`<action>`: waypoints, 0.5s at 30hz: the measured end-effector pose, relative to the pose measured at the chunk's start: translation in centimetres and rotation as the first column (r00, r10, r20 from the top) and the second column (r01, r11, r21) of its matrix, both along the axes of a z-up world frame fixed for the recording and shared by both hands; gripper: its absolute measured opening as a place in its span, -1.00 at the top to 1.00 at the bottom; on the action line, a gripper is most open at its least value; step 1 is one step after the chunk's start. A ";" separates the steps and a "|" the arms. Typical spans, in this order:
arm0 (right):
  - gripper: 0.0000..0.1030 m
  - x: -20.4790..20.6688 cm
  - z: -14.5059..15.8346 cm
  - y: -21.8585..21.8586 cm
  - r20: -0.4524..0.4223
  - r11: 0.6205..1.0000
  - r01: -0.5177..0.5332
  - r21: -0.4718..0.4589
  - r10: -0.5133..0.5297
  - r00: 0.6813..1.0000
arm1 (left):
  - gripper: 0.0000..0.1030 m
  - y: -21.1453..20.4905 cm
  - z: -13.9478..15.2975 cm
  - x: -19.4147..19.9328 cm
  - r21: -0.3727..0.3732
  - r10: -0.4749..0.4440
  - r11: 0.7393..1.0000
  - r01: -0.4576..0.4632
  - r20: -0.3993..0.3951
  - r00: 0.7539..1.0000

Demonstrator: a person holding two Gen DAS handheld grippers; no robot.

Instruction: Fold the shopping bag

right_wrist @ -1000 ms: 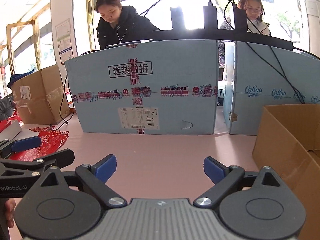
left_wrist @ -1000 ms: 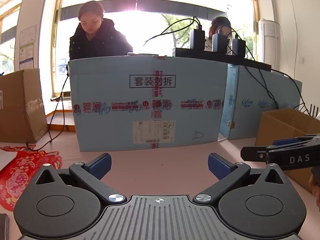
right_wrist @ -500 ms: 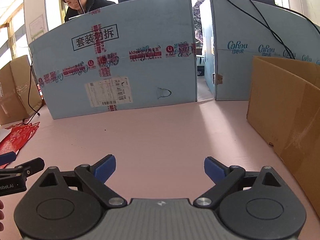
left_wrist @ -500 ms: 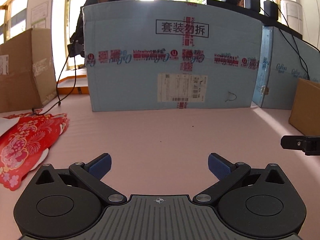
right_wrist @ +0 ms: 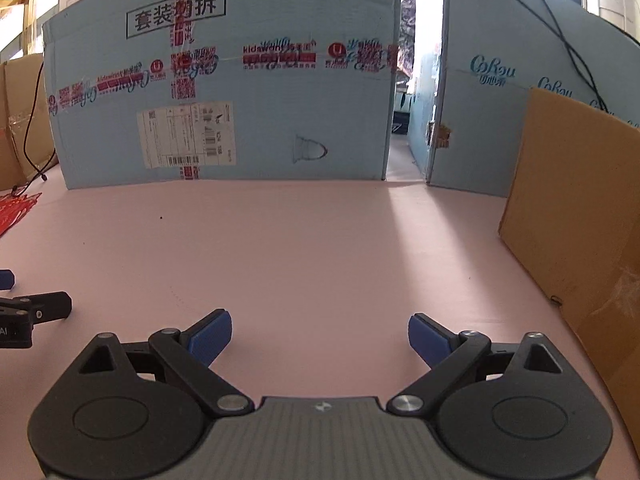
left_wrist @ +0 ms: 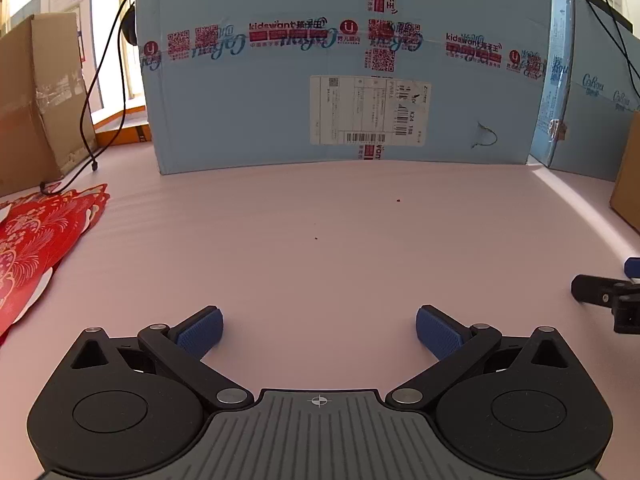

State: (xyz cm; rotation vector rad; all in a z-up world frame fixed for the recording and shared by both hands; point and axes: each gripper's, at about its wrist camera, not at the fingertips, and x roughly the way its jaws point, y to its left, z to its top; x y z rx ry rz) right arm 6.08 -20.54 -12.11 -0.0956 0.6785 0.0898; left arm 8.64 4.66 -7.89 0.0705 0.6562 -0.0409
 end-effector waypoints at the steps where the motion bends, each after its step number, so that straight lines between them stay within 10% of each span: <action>1: -0.95 0.1 -0.2 0.1 -0.006 1.000 -0.005 -0.001 0.005 1.000 | -1.00 0.0 -0.1 0.0 0.001 0.000 1.000 0.000 0.001 1.000; 15: -1.00 0.2 -0.8 0.1 -0.015 1.000 -0.009 -0.006 0.009 1.000 | -1.00 0.2 -0.1 0.2 -0.020 0.005 1.000 -0.005 -0.006 1.000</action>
